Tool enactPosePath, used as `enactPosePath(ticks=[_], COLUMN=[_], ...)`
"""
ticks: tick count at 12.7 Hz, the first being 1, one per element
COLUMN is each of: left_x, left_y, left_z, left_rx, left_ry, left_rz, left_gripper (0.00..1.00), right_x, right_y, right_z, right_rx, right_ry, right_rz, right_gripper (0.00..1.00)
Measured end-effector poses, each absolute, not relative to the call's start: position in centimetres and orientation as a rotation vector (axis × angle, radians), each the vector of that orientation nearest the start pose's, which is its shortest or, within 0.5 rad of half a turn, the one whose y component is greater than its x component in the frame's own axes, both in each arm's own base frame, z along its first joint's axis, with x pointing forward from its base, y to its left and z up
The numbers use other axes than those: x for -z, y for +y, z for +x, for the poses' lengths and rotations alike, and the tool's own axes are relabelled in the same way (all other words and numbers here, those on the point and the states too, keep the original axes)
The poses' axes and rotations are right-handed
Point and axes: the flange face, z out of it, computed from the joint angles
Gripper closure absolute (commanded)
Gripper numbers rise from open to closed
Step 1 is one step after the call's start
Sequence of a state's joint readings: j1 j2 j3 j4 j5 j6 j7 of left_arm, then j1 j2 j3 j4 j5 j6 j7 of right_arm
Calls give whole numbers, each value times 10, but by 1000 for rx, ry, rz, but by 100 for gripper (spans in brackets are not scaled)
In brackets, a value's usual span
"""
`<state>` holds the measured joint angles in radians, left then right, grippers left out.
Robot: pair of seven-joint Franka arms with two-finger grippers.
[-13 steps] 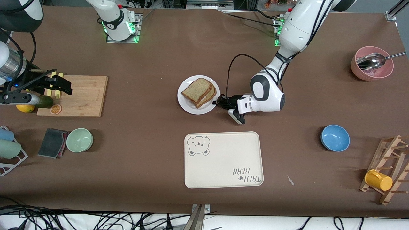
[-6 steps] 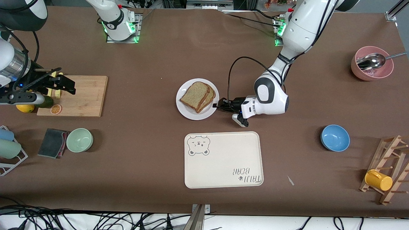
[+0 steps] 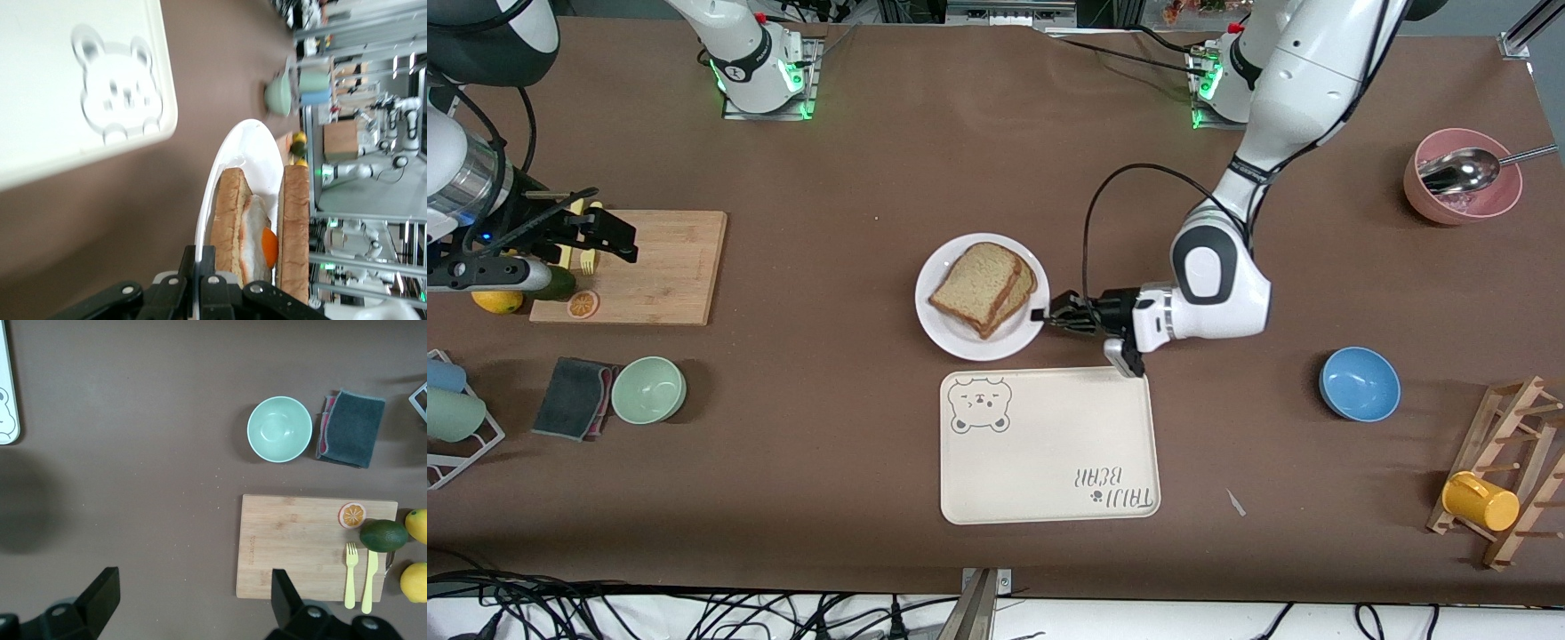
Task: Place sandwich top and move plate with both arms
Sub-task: 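Slide the plate with the left gripper onto the bear tray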
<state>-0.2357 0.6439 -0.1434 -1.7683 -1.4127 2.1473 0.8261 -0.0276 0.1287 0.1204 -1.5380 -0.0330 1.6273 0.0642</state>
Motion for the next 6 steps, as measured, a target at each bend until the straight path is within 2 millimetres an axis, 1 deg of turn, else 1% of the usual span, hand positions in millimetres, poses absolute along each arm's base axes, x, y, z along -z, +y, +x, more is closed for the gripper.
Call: enactPosePath(ticks=[4,5,6], left_x=[-237,-239,-238], left_y=[-195,-177,-165], left_z=[653,663,671], left_rx=[-178,-205,-214], left_ry=[-50,-25,2], left_rz=[1987,1985,1982], left_gripper=[100,100,100], right_x=[-571,-571,-571], right_y=[48,48,48], right_z=[594,594,594], right_rx=[-61,-62,-63], right_ry=[-50,-50,-50], right_rz=[-3161,-3161,-3161], right_gripper=[0,0,0])
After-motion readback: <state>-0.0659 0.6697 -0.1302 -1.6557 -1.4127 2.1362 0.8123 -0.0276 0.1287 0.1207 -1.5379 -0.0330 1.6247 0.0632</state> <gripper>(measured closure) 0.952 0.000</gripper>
